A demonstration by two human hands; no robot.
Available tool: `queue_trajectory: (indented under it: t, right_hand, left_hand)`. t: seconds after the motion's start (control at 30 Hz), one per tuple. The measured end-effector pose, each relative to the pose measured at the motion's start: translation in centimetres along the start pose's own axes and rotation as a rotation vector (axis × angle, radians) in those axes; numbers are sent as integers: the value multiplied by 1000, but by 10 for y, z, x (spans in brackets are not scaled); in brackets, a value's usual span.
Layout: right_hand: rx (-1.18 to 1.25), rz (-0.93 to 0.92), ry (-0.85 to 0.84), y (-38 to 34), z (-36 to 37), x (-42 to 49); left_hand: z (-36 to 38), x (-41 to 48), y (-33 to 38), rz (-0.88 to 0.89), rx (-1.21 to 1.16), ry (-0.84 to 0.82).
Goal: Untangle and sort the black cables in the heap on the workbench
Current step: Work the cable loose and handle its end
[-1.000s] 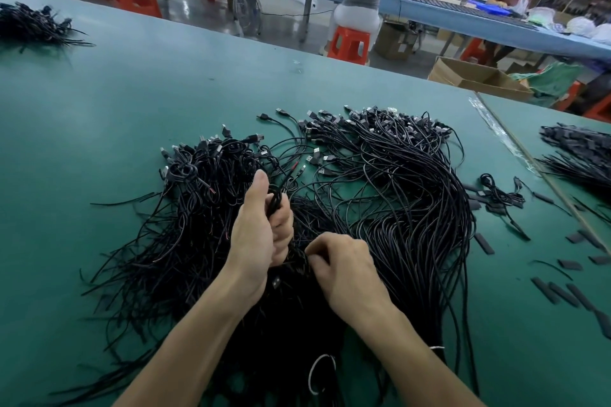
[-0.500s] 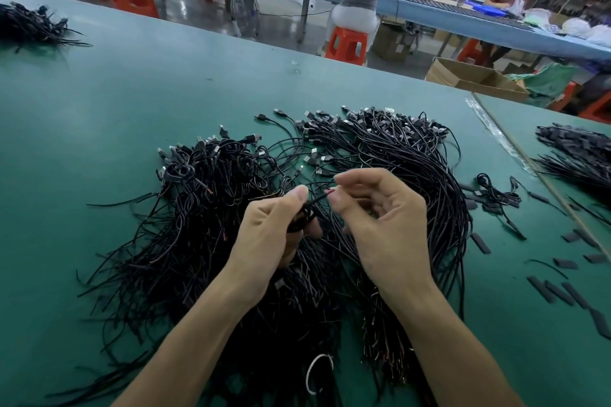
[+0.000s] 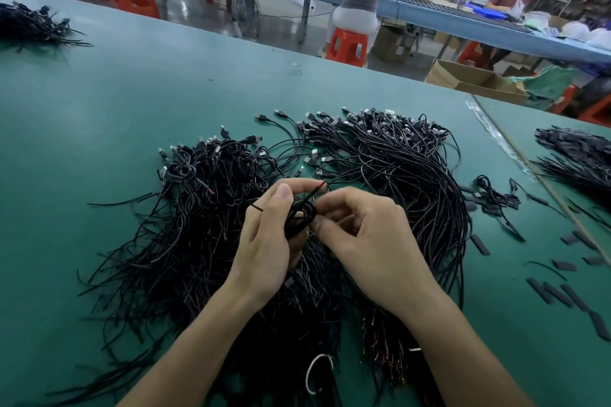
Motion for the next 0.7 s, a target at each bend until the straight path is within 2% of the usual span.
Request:
queue_trajectory:
  t: [0.17, 0.23, 0.33, 0.43, 0.57, 0.7]
  right_hand:
    - [11, 39, -23, 3, 6, -1]
    - [-64, 13, 1, 2, 8, -1]
    - [-301, -129, 26, -6, 12, -4]
    - [-496, -308, 67, -17, 13, -9]
    - [-674, -475, 32, -26, 18, -15]
    - [-768, -606, 2, -34, 19, -17]
  left_hand:
    - [0, -2, 4, 61, 12, 33]
    - [-2, -2, 1, 68, 25, 81]
    - [-5, -1, -5, 48, 13, 130]
    - [-9, 0, -8, 24, 98, 165]
    - [-16, 3, -19, -143, 31, 274]
    - [-13, -2, -31, -484, -91, 162]
Point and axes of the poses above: each hand's wrist, its own x-axis towards the middle knuckle, its own z-axis out of the palm, y = z × x, the point moved 5 cm from there along x, towards the middle knuckle, and after that the axes turned 15 degrees about -x, right-handed, at the moved point
